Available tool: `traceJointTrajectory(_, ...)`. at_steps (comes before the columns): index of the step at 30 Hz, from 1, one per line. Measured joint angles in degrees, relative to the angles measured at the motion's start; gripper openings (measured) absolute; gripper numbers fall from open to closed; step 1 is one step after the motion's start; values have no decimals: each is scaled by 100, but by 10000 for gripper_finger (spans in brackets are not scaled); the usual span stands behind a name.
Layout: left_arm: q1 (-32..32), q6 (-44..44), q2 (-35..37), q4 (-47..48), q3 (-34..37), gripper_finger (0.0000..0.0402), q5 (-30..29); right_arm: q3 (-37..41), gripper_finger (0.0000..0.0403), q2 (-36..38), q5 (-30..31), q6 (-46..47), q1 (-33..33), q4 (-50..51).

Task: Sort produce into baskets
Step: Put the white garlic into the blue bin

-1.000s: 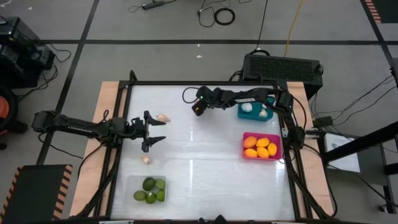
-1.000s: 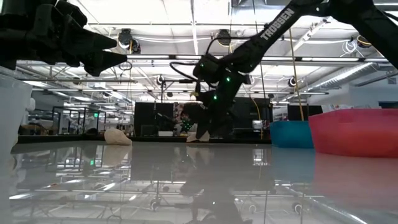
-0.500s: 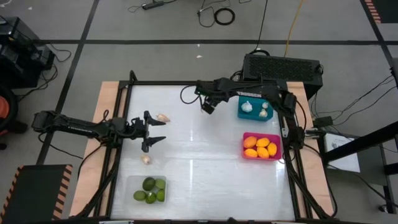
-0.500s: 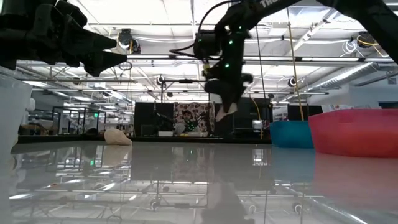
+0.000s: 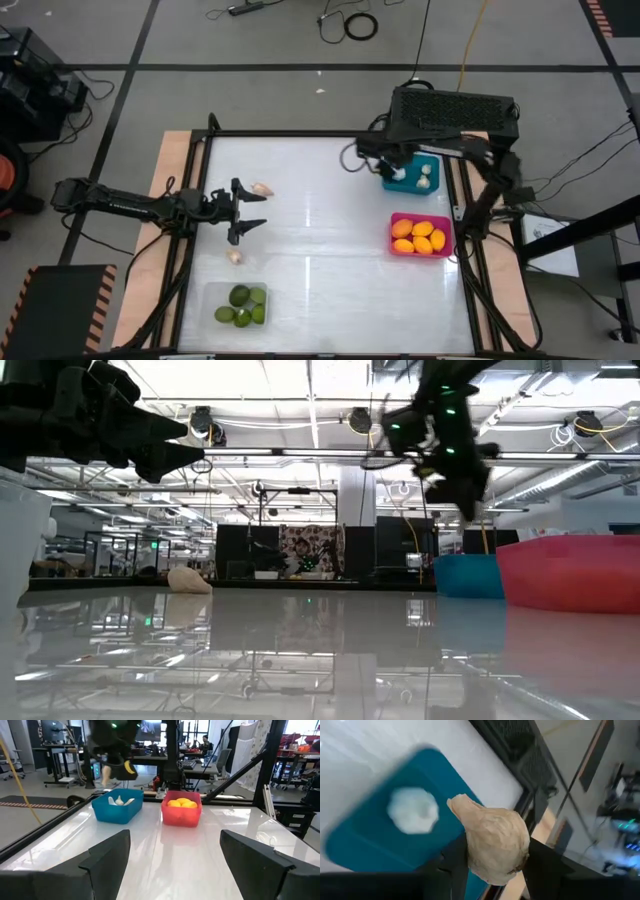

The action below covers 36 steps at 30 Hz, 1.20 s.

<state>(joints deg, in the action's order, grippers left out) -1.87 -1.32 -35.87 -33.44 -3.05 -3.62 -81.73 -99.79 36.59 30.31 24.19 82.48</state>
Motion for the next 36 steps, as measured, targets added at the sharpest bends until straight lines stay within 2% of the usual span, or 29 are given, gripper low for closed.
traceJointTrajectory(6, 0, 11, -1, -31, 0, 312, 0, 1759, 150, 1231, -338, 714, 6, -816)
traceJointTrajectory(10, 2, 8, -1, -119, 0, 312, 0, 2438, 155, 1792, -561, 920, 8, -1328)
traceJointTrajectory(13, 2, -40, 1, -210, 0, 312, 0, 2725, 173, 2081, -552, 1073, 8, -1550)
traceJointTrajectory(17, 2, -133, 0, -221, 0, 312, -2, 2791, 212, 2244, -563, 1254, 8, -1628)
traceJointTrajectory(22, 2, -138, -1, -219, 0, 312, -2, 2786, 256, 2288, -853, 1162, 3, -1682)
traceJointTrajectory(28, 0, -135, -1, -211, 0, 312, -4, 2472, 283, 2288, -1267, 1234, -137, -1939)
traceJointTrajectory(32, 2, -132, 0, -203, 0, 312, -4, 2170, 285, 2289, -1530, 1127, -584, -3010)
traceJointTrajectory(36, 1, -132, 1, -202, 0, 312, -5, 2171, 286, 2208, -1599, 918, -1244, -5240)
